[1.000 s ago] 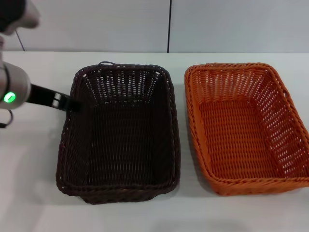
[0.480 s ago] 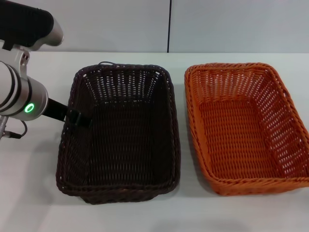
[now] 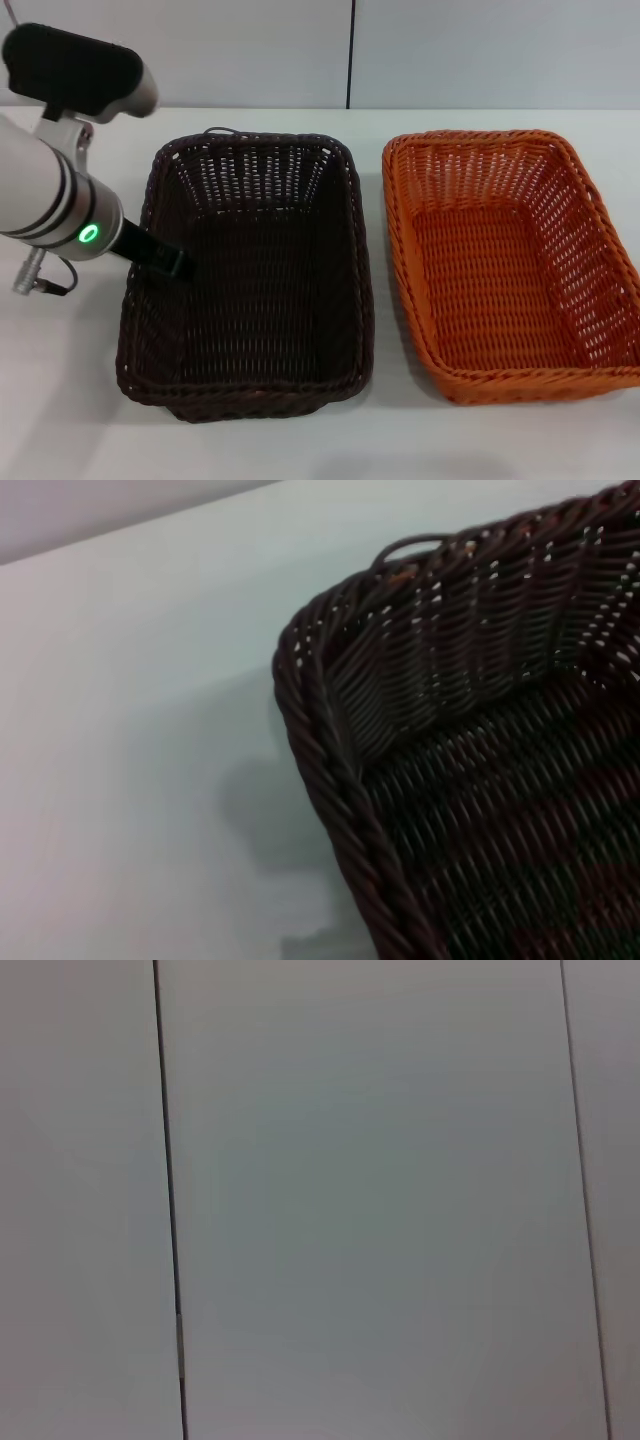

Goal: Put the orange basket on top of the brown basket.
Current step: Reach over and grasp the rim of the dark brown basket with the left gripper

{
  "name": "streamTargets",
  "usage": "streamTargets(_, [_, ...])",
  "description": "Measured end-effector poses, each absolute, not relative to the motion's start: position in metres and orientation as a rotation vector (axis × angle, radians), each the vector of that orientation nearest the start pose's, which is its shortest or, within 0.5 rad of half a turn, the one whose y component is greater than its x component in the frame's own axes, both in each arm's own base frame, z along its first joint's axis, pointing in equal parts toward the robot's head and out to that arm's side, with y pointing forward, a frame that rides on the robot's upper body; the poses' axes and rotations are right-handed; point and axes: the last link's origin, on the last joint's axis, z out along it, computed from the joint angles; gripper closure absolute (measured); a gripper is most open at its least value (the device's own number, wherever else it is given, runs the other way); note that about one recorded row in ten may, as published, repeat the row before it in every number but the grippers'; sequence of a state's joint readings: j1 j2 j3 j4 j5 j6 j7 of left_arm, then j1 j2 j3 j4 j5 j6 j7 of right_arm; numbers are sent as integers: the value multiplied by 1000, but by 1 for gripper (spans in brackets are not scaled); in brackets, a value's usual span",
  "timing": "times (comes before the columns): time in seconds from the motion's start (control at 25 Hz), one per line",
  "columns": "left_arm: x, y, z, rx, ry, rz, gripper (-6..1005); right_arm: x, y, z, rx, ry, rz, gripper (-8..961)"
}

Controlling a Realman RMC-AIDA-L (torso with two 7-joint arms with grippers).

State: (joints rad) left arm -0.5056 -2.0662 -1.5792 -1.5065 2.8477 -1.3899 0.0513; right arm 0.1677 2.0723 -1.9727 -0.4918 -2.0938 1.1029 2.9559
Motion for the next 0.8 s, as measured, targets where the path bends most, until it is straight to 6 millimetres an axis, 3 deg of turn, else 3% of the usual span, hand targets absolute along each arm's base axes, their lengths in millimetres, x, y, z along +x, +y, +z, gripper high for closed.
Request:
streamTargets(0.44, [-190, 368, 5, -2114, -1108, 412, 308, 386, 282, 42, -1065, 669, 510, 206])
streamTargets(0.8, [-186, 368, 6, -2139, -1049, 413, 566, 387, 281, 42, -1066, 669, 506, 205])
